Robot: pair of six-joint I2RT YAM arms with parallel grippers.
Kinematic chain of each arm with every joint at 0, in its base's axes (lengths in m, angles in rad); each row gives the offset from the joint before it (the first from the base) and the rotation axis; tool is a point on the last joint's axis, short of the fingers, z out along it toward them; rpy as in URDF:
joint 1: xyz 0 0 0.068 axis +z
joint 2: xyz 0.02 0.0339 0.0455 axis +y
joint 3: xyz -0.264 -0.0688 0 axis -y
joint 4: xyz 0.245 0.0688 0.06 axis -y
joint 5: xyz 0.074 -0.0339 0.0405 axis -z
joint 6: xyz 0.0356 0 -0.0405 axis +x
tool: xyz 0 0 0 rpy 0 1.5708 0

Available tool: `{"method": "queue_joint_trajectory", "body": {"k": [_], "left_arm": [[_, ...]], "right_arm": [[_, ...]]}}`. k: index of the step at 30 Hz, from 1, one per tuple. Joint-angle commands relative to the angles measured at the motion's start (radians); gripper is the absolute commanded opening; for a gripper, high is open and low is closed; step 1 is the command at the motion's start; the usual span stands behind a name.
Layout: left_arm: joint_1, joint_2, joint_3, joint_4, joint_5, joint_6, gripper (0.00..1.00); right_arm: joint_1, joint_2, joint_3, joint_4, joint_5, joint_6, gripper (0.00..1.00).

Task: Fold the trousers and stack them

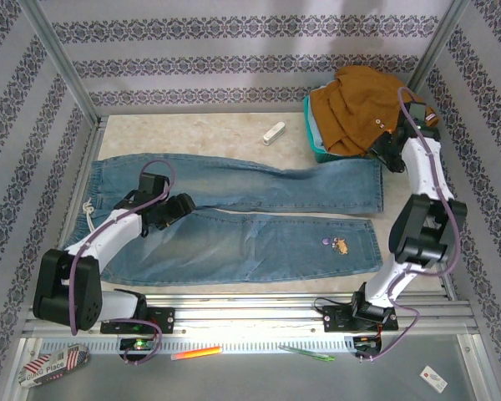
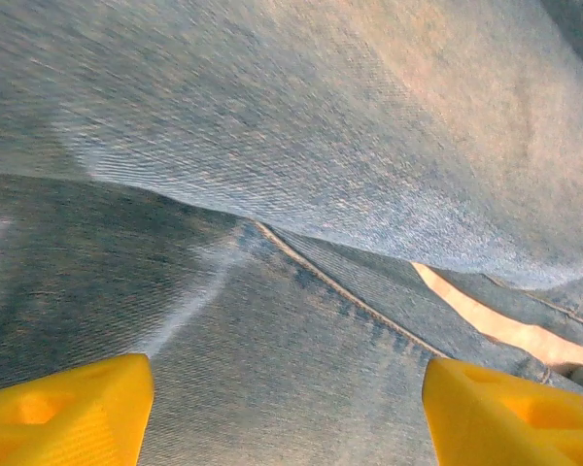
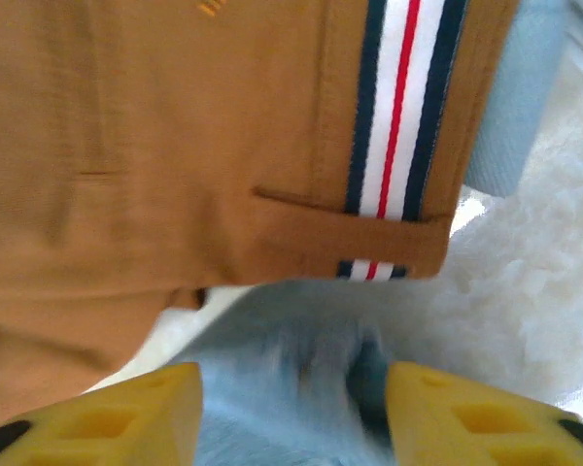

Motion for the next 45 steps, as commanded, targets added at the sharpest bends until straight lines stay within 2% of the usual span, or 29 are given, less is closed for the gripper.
{"method": "queue_joint_trajectory", "body": {"k": [1, 6, 9, 12, 14, 17, 19, 22, 26, 33, 37, 40, 43, 45], "left_arm": [[0.008, 0.042, 0.04, 0.007, 0.077, 0.025, 0.74], [-0.022, 0.084, 0.116, -0.008, 0.043, 0.029, 0.75], [-0.028, 0.143, 0.18, 0.01, 0.035, 0.018, 0.75], [-0.026, 0.231, 0.264, 0.014, -0.013, 0.024, 0.76], [-0.023, 0.312, 0.336, 0.008, -0.042, 0.034, 0.77], [0.001, 0.44, 0.45, -0.013, -0.065, 0.041, 0.78], [0.025, 0.521, 0.517, -0.01, -0.033, 0.04, 0.77], [0.052, 0.63, 0.629, -0.05, -0.051, 0.072, 0.78], [0.097, 0.772, 0.765, -0.104, -0.017, 0.078, 0.78], [0.149, 0.949, 0.993, -0.185, 0.011, 0.089, 0.77], [0.164, 0.999, 1.093, -0.196, 0.061, 0.11, 0.77], [0.172, 0.945, 1.099, -0.194, 0.119, 0.119, 0.81], [0.172, 0.805, 1.032, -0.191, 0.134, 0.129, 0.89], [0.172, 0.68, 0.944, -0.184, 0.114, 0.126, 0.91]], "right_arm": [[-0.01, 0.031, 0.069, -0.106, 0.078, -0.003, 0.56], [0.032, -0.095, 0.03, -0.079, 0.097, -0.012, 0.59], [0.08, -0.179, -0.071, -0.053, 0.062, 0.007, 0.58], [0.224, -0.252, -0.246, 0.045, -0.01, 0.045, 0.57], [0.349, -0.248, -0.326, 0.103, -0.051, 0.069, 0.56], [0.468, -0.17, -0.352, 0.147, -0.073, 0.098, 0.55], [0.499, -0.1, -0.332, 0.144, -0.058, 0.107, 0.54], [0.504, 0.01, -0.305, 0.154, -0.063, 0.105, 0.53], [0.502, 0.125, -0.25, 0.131, -0.063, 0.084, 0.53], [0.484, 0.226, -0.16, 0.102, -0.051, 0.049, 0.54], [0.475, 0.262, -0.088, 0.063, -0.036, 0.027, 0.54], [0.48, 0.22, -0.081, 0.052, -0.045, 0.016, 0.54], [0.499, 0.122, -0.123, 0.044, -0.044, 0.011, 0.55], [0.514, 0.038, -0.181, 0.04, -0.031, 0.014, 0.56]]}}
